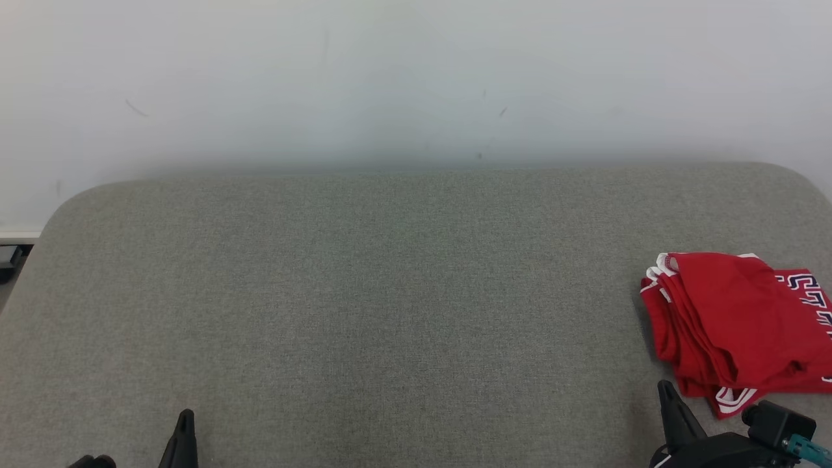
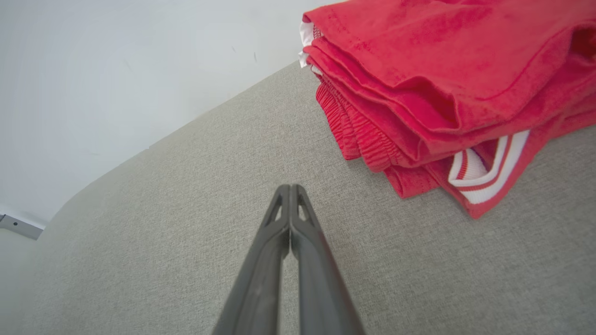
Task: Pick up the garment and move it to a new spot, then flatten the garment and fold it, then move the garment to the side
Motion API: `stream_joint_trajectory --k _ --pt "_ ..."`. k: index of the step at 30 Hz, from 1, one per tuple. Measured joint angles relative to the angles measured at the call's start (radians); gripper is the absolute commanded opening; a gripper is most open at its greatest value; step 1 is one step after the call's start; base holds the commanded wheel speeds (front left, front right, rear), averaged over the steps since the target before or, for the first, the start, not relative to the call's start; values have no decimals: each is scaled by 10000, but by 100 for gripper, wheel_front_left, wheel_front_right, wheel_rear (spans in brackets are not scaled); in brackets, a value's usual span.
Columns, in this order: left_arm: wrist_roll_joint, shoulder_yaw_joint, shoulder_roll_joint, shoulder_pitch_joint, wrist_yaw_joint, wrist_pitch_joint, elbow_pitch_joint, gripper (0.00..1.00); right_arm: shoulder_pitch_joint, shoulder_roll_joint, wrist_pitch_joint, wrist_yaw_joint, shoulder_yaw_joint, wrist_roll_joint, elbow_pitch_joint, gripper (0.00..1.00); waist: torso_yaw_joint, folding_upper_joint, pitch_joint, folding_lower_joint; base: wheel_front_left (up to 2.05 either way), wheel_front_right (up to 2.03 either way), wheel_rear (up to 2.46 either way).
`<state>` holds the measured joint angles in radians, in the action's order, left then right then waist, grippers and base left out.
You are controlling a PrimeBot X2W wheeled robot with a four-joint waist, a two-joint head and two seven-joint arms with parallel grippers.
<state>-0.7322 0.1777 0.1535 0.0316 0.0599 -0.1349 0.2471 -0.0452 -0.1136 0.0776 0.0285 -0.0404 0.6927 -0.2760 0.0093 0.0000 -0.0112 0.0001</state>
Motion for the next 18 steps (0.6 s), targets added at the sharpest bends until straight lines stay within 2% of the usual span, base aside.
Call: stream_joint_trajectory --k 18 --pt "-2232 -683 -282 -230 -439 644 138 0 381 176 -516 -378 441 2322 -69 0 -24 0 33 0 0 0 0"
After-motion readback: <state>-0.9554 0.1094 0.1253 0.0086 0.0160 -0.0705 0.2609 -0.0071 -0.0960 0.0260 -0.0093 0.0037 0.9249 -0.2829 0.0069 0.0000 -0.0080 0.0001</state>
